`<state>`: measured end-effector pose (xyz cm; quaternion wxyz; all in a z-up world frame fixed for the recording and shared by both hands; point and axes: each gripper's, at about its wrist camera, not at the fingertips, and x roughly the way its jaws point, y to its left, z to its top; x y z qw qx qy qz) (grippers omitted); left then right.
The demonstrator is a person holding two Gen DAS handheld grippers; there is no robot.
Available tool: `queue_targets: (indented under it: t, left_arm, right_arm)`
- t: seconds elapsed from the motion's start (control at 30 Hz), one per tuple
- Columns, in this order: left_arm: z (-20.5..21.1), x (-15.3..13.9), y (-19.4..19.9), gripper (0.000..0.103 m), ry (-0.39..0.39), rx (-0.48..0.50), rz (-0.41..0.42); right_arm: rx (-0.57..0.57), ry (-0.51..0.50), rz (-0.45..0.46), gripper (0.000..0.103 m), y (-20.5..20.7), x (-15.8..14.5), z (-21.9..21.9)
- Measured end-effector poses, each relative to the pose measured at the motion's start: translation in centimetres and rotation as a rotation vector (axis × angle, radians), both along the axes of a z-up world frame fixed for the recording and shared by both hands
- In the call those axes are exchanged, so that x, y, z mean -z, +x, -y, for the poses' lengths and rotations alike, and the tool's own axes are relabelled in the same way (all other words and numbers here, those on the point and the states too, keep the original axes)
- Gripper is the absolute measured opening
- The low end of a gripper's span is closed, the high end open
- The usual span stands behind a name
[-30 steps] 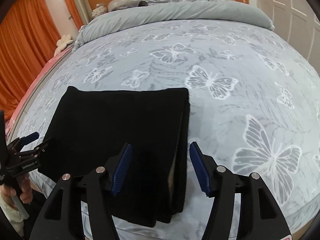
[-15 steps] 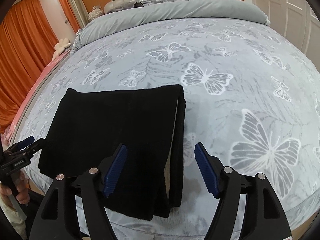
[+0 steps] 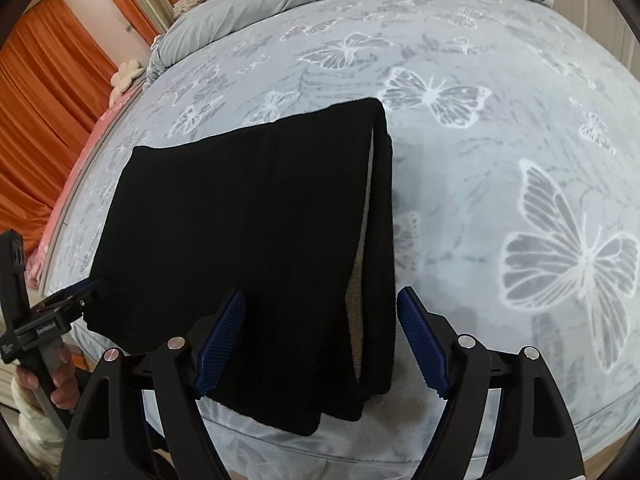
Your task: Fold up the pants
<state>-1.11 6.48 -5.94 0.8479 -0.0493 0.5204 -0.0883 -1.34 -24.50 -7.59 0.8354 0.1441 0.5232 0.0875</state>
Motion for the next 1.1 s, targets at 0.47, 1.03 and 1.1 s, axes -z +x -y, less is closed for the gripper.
queue_targets:
  t: [0.47, 1.03, 1.1]
  left_arm:
    - [2.0, 0.9, 0.1, 0.098, -0.016, 0.054, -0.011]
    - [3.2, 1.9, 1.5, 0.098, -0.056, 0.012, 0.002]
    - [3.4, 2.0, 1.5, 0.098, -0.058, 0.003, 0.004]
  right_arm:
    - [0.019, 0.104, -0.041, 0.078, -0.2, 0.8, 0.4]
    - [0.043, 0.183, -0.052, 0.09, 0.9, 2.2, -0.1]
    - [0.034, 0.171, -0.045, 0.096, 1.1, 2.2, -0.5]
